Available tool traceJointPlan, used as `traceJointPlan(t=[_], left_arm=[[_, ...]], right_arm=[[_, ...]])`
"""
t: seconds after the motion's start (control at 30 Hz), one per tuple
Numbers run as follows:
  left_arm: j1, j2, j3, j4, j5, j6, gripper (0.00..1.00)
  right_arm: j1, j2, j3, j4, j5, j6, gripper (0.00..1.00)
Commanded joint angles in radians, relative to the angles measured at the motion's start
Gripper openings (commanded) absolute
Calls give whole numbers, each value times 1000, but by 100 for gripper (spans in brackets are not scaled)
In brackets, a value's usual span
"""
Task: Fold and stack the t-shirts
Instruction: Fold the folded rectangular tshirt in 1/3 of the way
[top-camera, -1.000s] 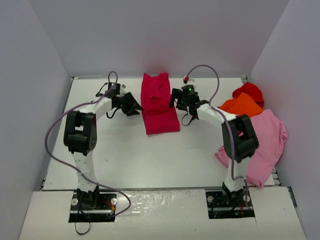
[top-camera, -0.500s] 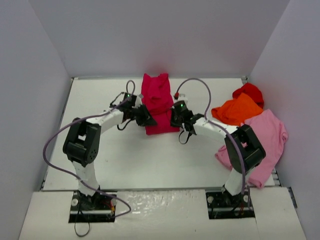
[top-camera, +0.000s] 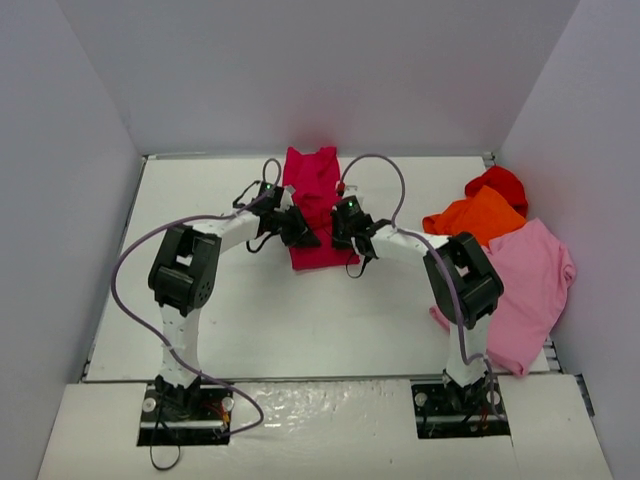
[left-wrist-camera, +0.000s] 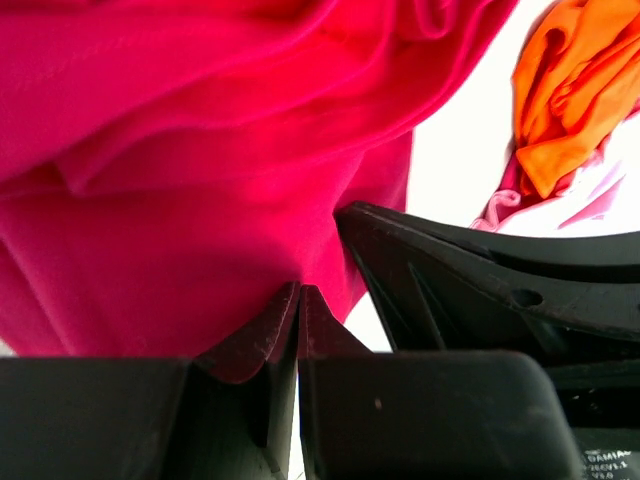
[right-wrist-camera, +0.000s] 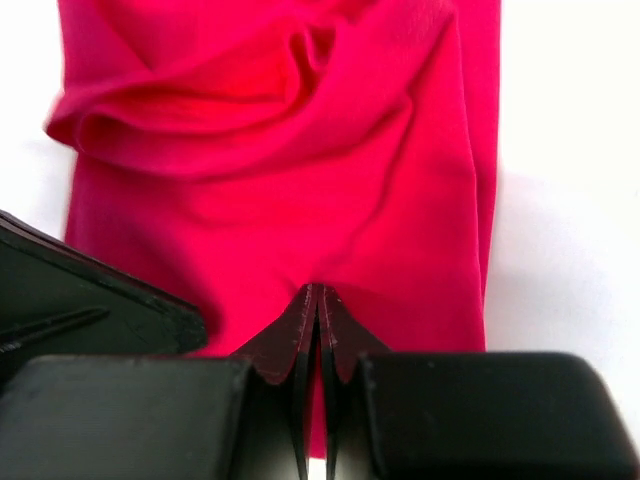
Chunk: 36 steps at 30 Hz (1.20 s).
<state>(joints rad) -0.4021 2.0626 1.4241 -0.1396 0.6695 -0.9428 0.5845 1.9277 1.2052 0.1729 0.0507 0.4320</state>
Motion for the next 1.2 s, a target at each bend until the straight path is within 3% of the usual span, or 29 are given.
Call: traceJointPlan(t=[0.0,0.43,0.7,0.97,1.07,1.17], left_arm=[[-13,-81,-66,39,14,7,0],[-136,-334,-470,38,-98,-10,0],[-244,-638,-725,12,-194,-113,0],[-294,-1016,-844,-200,-277,-203,0],[-294,-1194,-841,-273,-377,-221,0],[-291,-1261,-797,-343,-449,-196,0]], right_arm=[[23,-61,-73,-5,-14,-9,0],[176,-380,-429,-83,51,109,0],[438,-614,-611,-191,138,399,0],[724,-800,-598,-412,318,660,0],[774,-828,-551,-453,391,663,0],[766,-803,-502,-455,458,596,0]])
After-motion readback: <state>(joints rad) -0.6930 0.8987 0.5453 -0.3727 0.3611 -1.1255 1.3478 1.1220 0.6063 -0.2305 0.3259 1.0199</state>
